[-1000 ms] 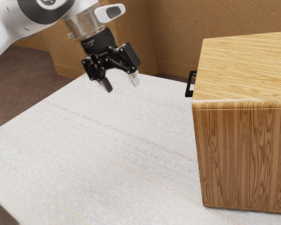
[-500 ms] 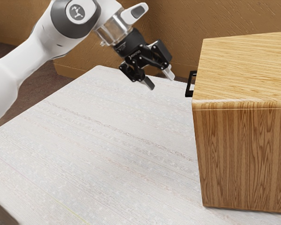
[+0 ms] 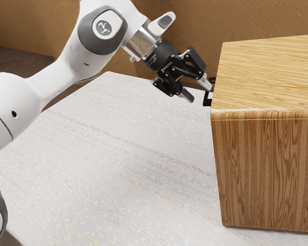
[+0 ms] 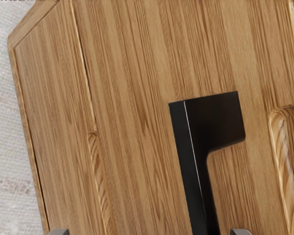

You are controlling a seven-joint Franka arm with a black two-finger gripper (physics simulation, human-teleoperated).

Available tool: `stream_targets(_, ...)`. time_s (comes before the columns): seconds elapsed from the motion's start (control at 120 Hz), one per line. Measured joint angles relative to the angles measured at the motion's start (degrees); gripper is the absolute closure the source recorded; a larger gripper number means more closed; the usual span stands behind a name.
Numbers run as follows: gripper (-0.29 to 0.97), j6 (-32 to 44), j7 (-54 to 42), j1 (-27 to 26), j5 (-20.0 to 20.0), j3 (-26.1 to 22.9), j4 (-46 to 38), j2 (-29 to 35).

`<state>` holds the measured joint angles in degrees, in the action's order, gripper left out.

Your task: Pull the drawer handle with one arm to open the drawer

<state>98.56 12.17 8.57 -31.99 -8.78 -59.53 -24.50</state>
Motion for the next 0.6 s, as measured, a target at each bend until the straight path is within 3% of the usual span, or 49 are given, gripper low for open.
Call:
stream_targets(0.383, 0.31, 0.7, -0.5, 0.5, 1.2, 0.0, -1.7, 0.0)
stream_targets(0.6, 0.31, 0.2, -0.7, 6.8, 3.1, -5.0, -2.4, 1.0)
